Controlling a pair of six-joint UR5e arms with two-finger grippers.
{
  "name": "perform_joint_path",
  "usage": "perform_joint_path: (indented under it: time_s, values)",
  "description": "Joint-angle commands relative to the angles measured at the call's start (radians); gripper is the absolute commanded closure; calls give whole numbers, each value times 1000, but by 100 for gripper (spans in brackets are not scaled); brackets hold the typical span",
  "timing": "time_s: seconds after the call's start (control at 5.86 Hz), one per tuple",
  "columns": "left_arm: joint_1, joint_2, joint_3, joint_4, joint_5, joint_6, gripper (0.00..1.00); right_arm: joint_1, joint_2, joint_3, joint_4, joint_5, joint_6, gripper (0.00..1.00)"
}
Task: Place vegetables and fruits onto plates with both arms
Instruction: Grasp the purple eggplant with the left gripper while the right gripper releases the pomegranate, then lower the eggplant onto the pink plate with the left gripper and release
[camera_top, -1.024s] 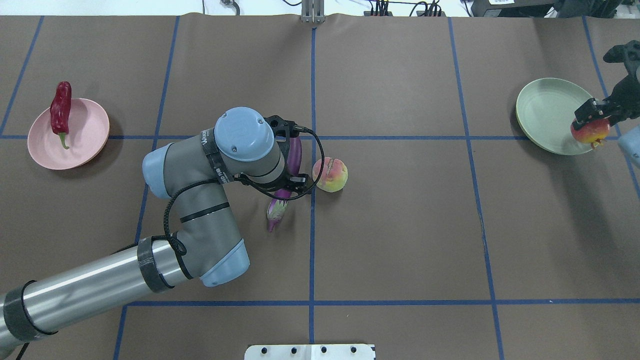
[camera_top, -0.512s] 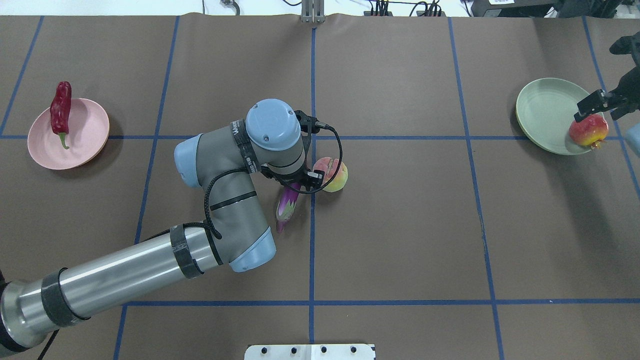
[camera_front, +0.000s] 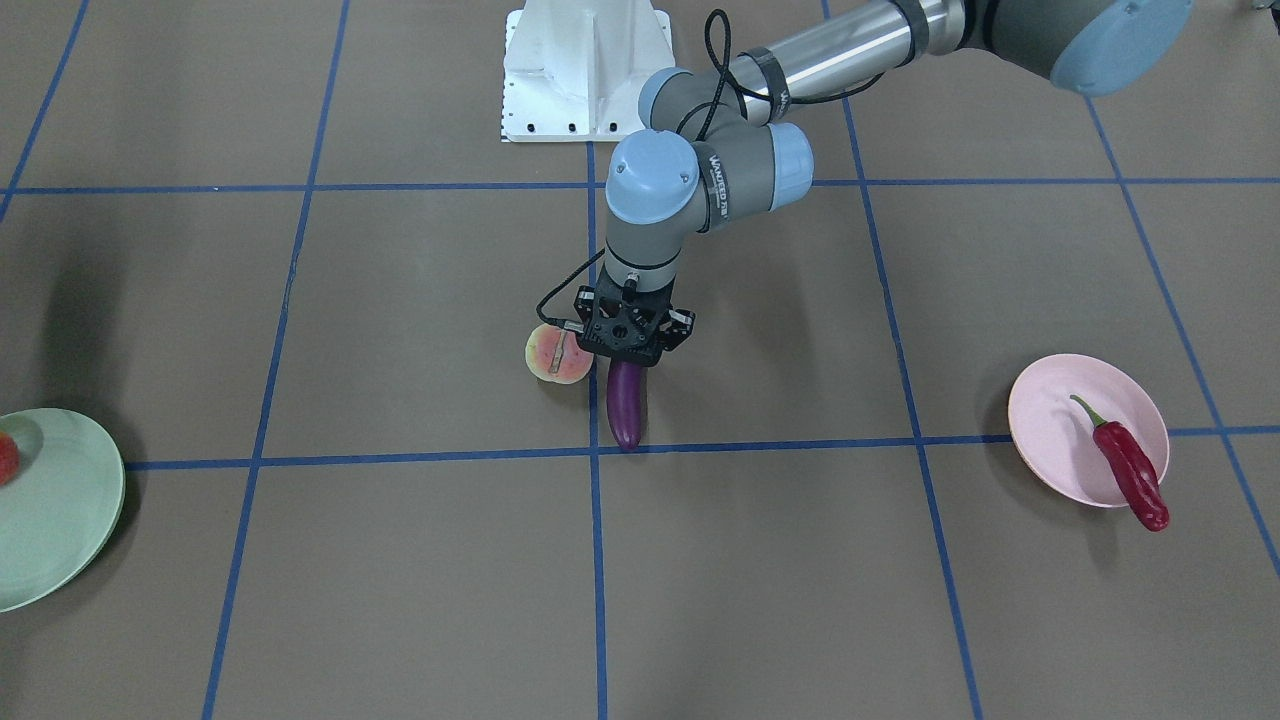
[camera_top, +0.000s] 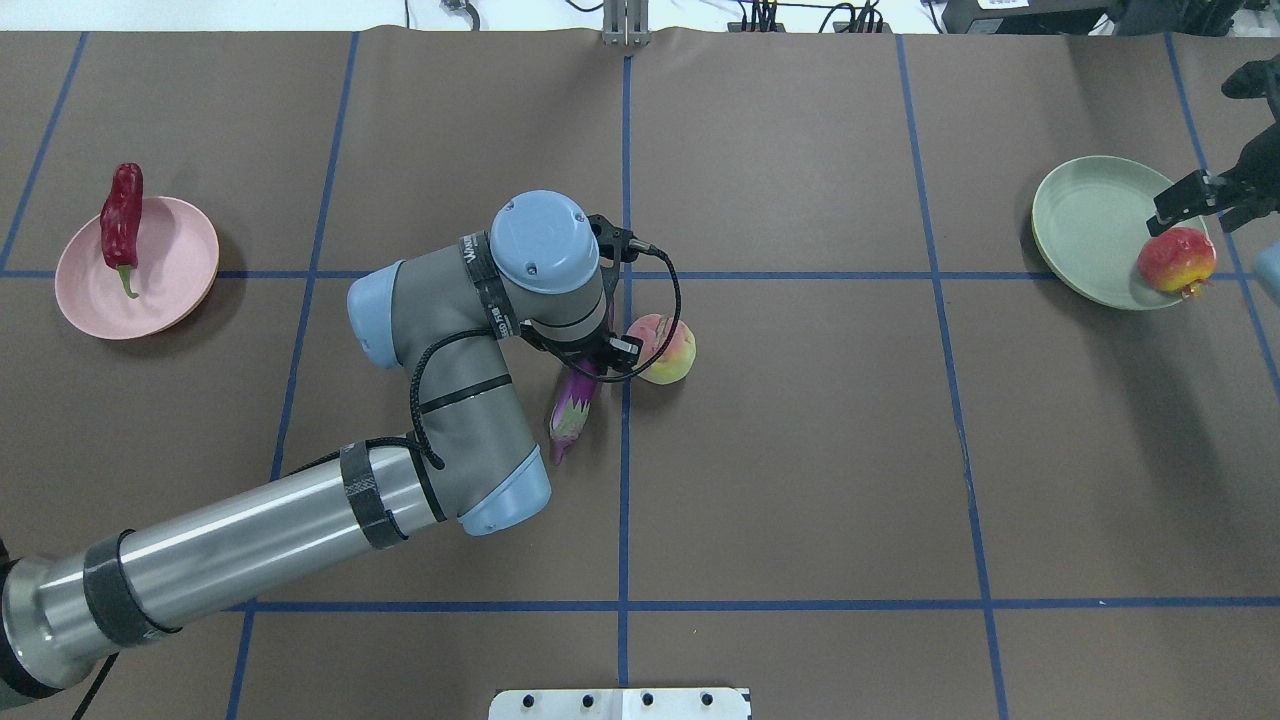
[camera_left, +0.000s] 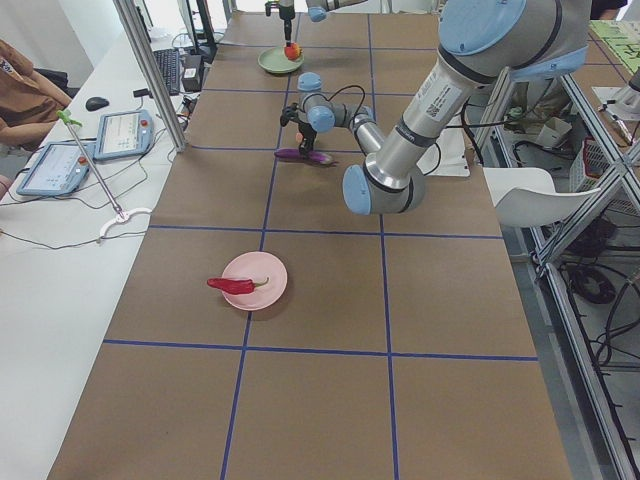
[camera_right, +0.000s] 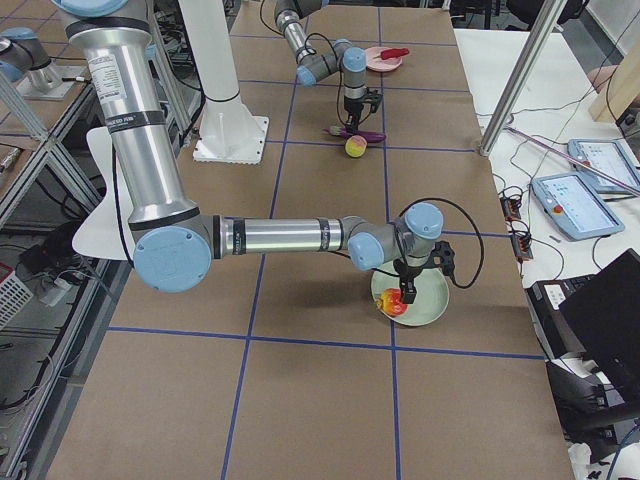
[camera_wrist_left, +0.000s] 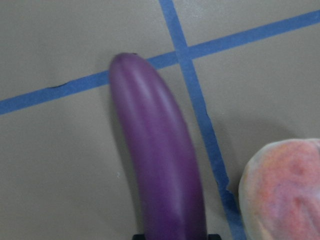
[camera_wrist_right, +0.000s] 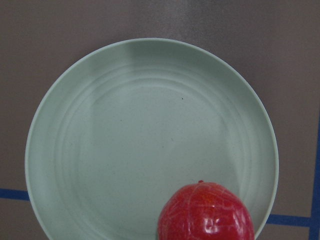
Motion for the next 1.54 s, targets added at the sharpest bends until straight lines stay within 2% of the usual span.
perform_joint_path:
  time_s: [0.0, 0.17, 0.34, 0.51, 0.68, 0.85, 1.2, 1.37]
  values:
    - [-6, 2, -3, 2, -1, 0, 100, -1, 3, 90, -63, 1, 26, 0]
    - [-49, 14, -85, 34, -4, -13, 100, -21, 12, 209, -123, -2, 144, 0]
    - [-106, 63, -184, 139, -6, -14, 100, -72, 12, 276, -117, 1, 287, 0]
    - [-164, 118, -202, 154, -20, -16, 100, -156, 47, 323, -111, -7, 472, 0]
    - [-233, 229, -236, 154, -73, -55, 100, -220, 95, 353, -106, -13, 638, 0]
    - [-314, 320, -248, 154, -171, -94, 100, -275, 112, 392, -106, -21, 740, 0]
    - [-409, 474, -248, 156, -201, -83, 100, -372, 112, 451, -106, -118, 859, 0]
    - [-430, 514, -233, 156, -196, -64, 100, -397, 112, 462, -106, -142, 880, 0]
